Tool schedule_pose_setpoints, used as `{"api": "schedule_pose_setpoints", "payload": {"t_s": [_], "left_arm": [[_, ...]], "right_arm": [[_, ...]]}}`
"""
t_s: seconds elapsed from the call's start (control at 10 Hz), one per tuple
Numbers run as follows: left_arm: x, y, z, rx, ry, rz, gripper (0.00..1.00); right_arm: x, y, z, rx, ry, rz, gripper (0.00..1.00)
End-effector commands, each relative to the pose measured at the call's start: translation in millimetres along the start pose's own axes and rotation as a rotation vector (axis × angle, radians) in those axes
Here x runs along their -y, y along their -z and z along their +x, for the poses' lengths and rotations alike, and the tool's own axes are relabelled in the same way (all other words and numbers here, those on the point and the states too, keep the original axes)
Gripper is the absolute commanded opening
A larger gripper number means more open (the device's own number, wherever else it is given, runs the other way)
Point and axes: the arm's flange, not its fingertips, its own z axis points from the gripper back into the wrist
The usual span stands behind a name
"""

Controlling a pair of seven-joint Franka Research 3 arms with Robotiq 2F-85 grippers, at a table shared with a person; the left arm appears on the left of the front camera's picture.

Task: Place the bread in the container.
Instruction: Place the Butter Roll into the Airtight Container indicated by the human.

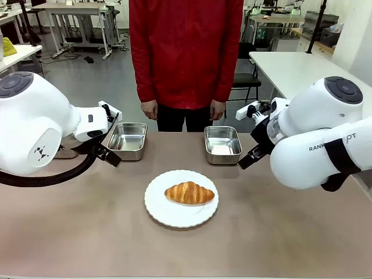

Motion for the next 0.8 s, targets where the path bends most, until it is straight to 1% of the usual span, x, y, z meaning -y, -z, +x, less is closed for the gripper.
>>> {"api": "schedule_pose_setpoints", "payload": {"t_s": [0.0, 0.3, 0.4, 0.5, 0.6, 0.7], "left_arm": [[0.1, -0.1, 0.0, 0.0, 0.001, 0.0, 1.0], [0.0, 0.0, 0.0, 0.0, 0.0, 0.0, 1.0], [-15.8, -24.5, 9.5, 0.03, 0.013, -0.042, 1.0], [-39.3, -45.4, 22.6, 0.048, 0.001, -0.037, 1.0], [-70.6, -69.7, 35.2, 0.045, 0.018, -0.02, 1.0], [-101.0, -88.8, 44.3, 0.029, 0.04, -0.034, 1.0]], "right_arm": [[0.1, -0.1, 0.0, 0.0, 0.001, 0.0, 1.0], [0.0, 0.0, 0.0, 0.0, 0.0, 0.0, 1.0], [10.5, -22.4, 21.1, 0.026, 0.027, 0.001, 1.0], [28.0, -45.3, 40.9, 0.054, 0.047, 0.013, 1.0], [51.2, -72.4, 58.0, 0.067, 0.049, 0.048, 1.0], [78.0, -97.0, 65.6, 0.1, 0.073, 0.051, 1.0]]}}
